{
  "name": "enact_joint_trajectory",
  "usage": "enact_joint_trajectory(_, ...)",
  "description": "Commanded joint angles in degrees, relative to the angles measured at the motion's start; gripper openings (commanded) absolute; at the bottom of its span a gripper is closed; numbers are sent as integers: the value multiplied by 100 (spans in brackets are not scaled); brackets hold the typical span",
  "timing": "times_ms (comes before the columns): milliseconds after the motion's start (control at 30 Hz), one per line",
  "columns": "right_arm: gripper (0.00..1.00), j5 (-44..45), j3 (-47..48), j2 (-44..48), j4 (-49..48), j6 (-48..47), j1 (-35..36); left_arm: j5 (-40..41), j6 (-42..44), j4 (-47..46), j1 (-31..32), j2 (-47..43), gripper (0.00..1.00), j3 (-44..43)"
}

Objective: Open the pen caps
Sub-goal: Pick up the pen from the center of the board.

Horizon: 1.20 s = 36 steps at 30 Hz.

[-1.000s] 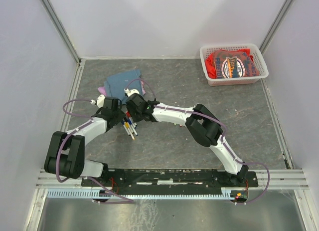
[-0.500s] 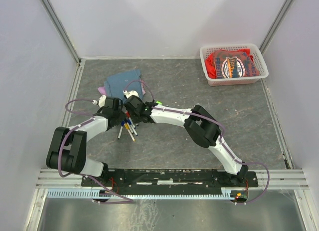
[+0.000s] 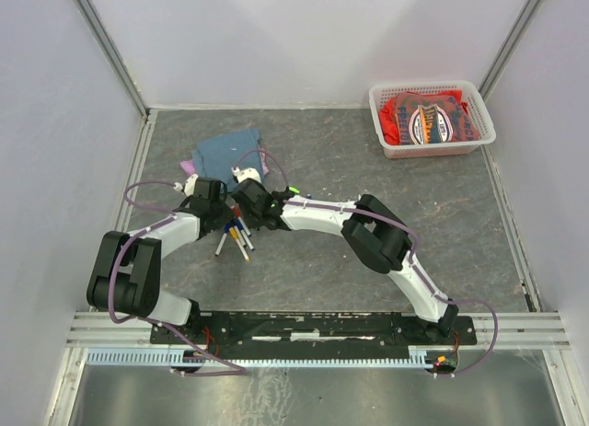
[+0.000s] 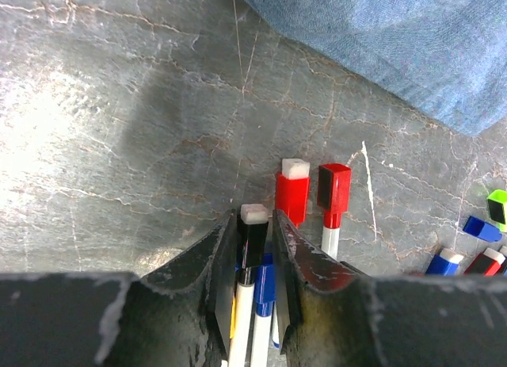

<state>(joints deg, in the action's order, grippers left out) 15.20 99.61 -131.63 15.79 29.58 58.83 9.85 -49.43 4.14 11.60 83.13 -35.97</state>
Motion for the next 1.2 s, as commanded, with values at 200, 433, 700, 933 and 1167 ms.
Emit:
enact_joint_trajectory(200, 22, -55, -521, 279, 292, 220, 38, -222, 289, -261, 56, -87, 29, 8)
enact_joint_trajectory(433, 19, -58, -808, 393, 120, 293, 36, -197, 361, -297, 141, -99, 27, 95)
enact_joint_trajectory(700, 18, -35, -1094, 542, -46, 294, 35, -178, 373, -296, 176, -30, 26, 63)
enact_joint_trajectory(933, 17, -34, -1358, 773, -123, 294, 33, -225, 406, -278, 236, -59, 26, 27)
enact_joint_trajectory(1167, 17, -54, -1550, 859, -206, 293, 41, -55, 373, -145, 290, -247, 28, -28)
